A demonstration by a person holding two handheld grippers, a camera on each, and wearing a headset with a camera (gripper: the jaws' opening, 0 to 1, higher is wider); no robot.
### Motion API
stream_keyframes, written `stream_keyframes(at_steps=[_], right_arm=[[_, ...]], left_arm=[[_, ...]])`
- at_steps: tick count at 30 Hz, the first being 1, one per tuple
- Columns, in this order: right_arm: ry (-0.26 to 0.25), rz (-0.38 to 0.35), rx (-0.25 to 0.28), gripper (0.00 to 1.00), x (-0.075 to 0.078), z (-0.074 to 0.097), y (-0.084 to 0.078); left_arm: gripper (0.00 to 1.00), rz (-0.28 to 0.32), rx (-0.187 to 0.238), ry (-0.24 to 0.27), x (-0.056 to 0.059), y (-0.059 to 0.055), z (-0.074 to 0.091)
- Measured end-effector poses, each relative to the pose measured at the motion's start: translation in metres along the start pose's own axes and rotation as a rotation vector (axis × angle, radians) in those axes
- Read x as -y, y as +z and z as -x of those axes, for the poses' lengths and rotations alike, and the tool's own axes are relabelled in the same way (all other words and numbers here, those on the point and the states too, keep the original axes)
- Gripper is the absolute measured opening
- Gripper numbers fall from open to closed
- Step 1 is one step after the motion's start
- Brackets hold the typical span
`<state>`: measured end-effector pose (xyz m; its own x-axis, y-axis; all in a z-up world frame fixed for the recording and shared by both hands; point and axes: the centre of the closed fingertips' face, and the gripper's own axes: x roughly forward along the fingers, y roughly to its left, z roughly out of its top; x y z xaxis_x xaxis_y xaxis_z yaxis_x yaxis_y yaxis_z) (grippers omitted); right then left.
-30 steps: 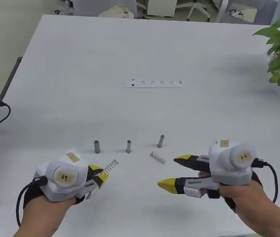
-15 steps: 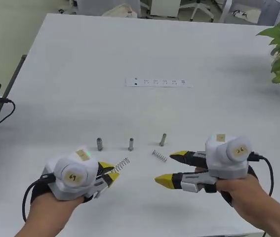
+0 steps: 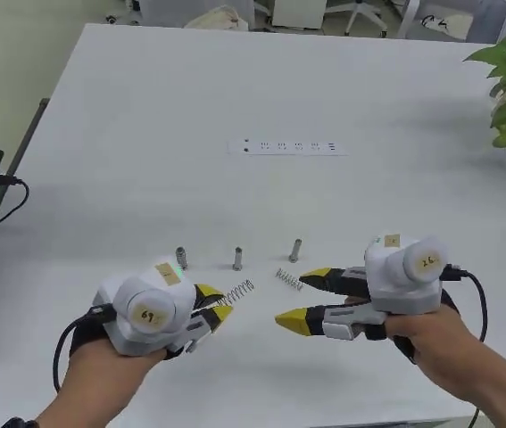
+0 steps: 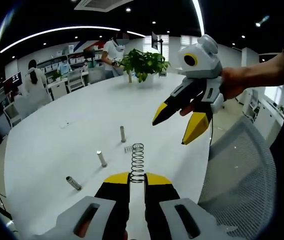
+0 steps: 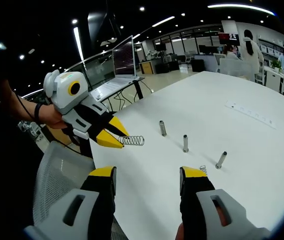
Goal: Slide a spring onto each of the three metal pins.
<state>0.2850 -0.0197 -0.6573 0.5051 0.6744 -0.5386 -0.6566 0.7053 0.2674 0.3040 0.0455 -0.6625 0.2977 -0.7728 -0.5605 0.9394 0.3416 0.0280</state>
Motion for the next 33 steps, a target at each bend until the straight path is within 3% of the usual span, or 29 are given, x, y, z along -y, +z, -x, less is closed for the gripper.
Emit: stream_keyframes(at_steps=[10, 17, 33], right_arm=[[0.03, -0.006, -0.002, 0.48, -0.008, -0.003, -0.002], [0.048, -0.012, -0.002, 0.45, -0.011, -0.002, -0.006], [0.106, -0.008, 0.027, 0.16, -0.026, 0.001, -0.007]], left_arm=[[0.03, -0.043, 0.006, -0.071, 0.028, 0.008, -0.008], [0.03, -0.082, 0.004, -0.105, 0.039, 0.012, -0.012], [0.03, -0.145, -0.009, -0.16, 0.05, 0.016, -0.015]])
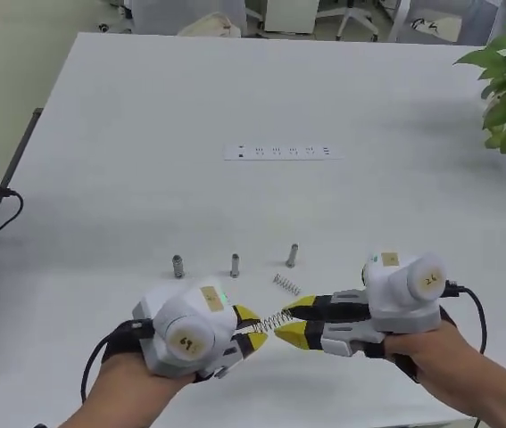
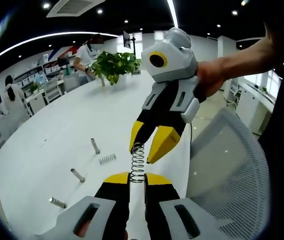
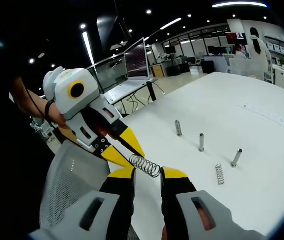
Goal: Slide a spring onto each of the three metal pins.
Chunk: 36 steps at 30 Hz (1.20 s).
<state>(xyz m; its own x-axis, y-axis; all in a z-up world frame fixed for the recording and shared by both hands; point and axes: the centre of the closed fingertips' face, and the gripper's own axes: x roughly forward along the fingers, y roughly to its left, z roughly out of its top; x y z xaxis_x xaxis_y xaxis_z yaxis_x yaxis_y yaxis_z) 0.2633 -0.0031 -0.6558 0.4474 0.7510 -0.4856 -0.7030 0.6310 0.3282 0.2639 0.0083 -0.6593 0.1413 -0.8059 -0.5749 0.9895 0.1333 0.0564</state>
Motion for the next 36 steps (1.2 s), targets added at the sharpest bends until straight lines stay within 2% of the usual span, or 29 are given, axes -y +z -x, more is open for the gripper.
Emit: stream_keyframes(at_steps=[3, 12, 16, 23, 32, 36], right_arm=[[0.02, -0.009, 0.022, 0.12, -0.002, 0.003, 0.005], [0.031, -0.001, 0.009, 0.12, -0.006, 0.002, 0.004], [0.051, -0.012, 0.022, 0.09, -0.011, 0.003, 0.01], [0.046, 0.037, -0.016, 0.09, -0.014, 0.002, 0.012], [0.058, 0.072, -0.032, 0.09, -0.021, -0.001, 0.019], [0.051, 0.092, -0.047, 0.09, -0.019, -0.001, 0.019]], left_arm=[[0.02, -0.005, -0.004, -0.003, 0.001, -0.003, 0.0], [0.02, -0.026, -0.015, -0.005, 0.003, -0.005, -0.001], [0.02, -0.032, -0.02, -0.005, 0.003, -0.007, -0.001], [0.02, -0.038, -0.021, -0.005, 0.004, -0.007, -0.003], [0.02, -0.029, -0.01, -0.007, 0.004, -0.003, -0.009], [0.02, -0.027, -0.005, -0.008, 0.003, -0.001, -0.01]])
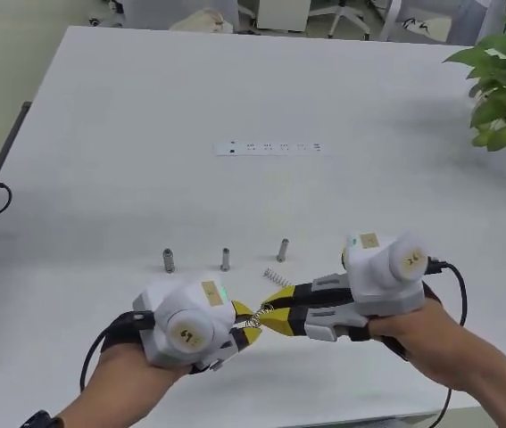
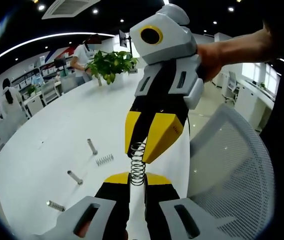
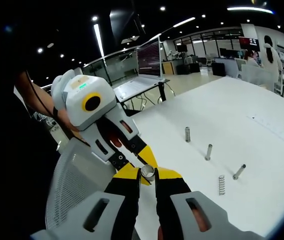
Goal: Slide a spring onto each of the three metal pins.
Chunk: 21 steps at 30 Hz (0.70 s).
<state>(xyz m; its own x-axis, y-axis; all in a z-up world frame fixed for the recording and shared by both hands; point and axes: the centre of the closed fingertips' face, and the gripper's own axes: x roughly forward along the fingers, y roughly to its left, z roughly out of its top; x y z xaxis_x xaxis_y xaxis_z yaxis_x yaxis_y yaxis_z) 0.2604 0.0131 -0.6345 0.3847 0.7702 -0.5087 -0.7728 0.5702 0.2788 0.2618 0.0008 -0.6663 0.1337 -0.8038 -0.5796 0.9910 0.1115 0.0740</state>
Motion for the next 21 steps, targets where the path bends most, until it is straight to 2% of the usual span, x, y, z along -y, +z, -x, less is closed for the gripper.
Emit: stream_keyframes(at_steps=[6, 10, 13, 21], right_arm=[[-0.009, 0.024, -0.029, 0.1, 0.002, 0.001, -0.003], [-0.007, 0.107, -0.135, 0.14, 0.003, 0.003, -0.017], [-0.005, 0.155, -0.184, 0.15, 0.004, 0.004, -0.023], [0.005, 0.214, -0.243, 0.18, 0.006, 0.008, -0.028]], left_arm=[[0.02, 0.007, 0.007, -0.005, 0.0, 0.002, -0.003], [0.02, 0.003, 0.017, -0.013, 0.002, 0.006, -0.005], [0.02, -0.003, 0.016, -0.017, 0.003, 0.007, -0.006], [0.02, -0.018, 0.013, -0.034, 0.008, 0.007, -0.009]])
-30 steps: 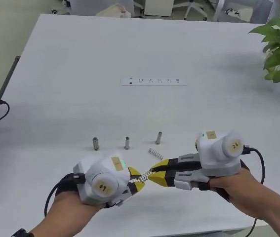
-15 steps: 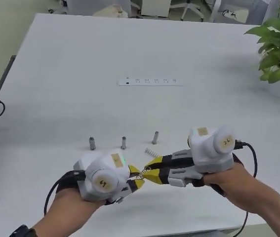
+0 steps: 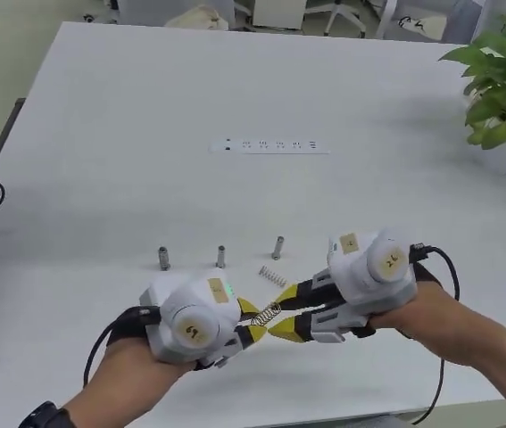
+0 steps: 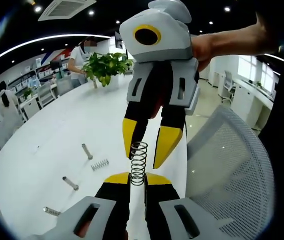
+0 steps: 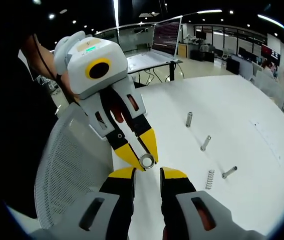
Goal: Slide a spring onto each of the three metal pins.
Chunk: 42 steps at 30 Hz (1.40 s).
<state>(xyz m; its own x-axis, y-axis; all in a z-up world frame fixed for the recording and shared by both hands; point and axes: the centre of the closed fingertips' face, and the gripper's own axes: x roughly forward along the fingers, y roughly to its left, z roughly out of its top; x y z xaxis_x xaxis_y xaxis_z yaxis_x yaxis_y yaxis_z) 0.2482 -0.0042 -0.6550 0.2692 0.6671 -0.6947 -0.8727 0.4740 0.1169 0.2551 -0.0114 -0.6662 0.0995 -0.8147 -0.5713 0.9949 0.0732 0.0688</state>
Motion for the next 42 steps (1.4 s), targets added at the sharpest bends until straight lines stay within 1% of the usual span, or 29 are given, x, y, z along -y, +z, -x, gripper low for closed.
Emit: stream_keyframes(at_steps=[12, 18, 22, 28, 29, 31, 32, 37, 42], right_arm=[[0.015, 0.106, -0.104, 0.2, -0.003, 0.002, -0.01], [0.023, 0.134, -0.119, 0.2, -0.008, 0.001, -0.011], [0.027, 0.155, -0.14, 0.2, -0.009, 0.0, -0.014], [0.039, 0.178, -0.152, 0.17, -0.012, -0.001, -0.015], [0.039, 0.181, -0.154, 0.16, -0.012, -0.001, -0.016], [0.051, 0.196, -0.157, 0.1, -0.014, -0.001, -0.017], [0.041, 0.212, -0.158, 0.09, -0.013, -0.001, -0.017], [0.045, 0.198, -0.147, 0.09, -0.014, 0.0, -0.016], [0.041, 0.197, -0.148, 0.09, -0.014, 0.0, -0.016]], left_arm=[[0.02, -0.016, 0.0, -0.028, 0.007, 0.003, -0.007], [0.02, -0.037, -0.008, -0.048, 0.013, 0.003, -0.011], [0.02, -0.056, -0.018, -0.06, 0.016, 0.001, -0.013], [0.02, -0.068, -0.023, -0.074, 0.02, 0.001, -0.015], [0.02, -0.072, -0.024, -0.074, 0.021, 0.001, -0.015], [0.02, -0.073, -0.023, -0.078, 0.022, 0.001, -0.016], [0.02, -0.077, -0.023, -0.079, 0.023, 0.001, -0.016], [0.02, -0.078, -0.022, -0.085, 0.025, 0.002, -0.015], [0.03, -0.076, -0.02, -0.082, 0.024, 0.001, -0.016]])
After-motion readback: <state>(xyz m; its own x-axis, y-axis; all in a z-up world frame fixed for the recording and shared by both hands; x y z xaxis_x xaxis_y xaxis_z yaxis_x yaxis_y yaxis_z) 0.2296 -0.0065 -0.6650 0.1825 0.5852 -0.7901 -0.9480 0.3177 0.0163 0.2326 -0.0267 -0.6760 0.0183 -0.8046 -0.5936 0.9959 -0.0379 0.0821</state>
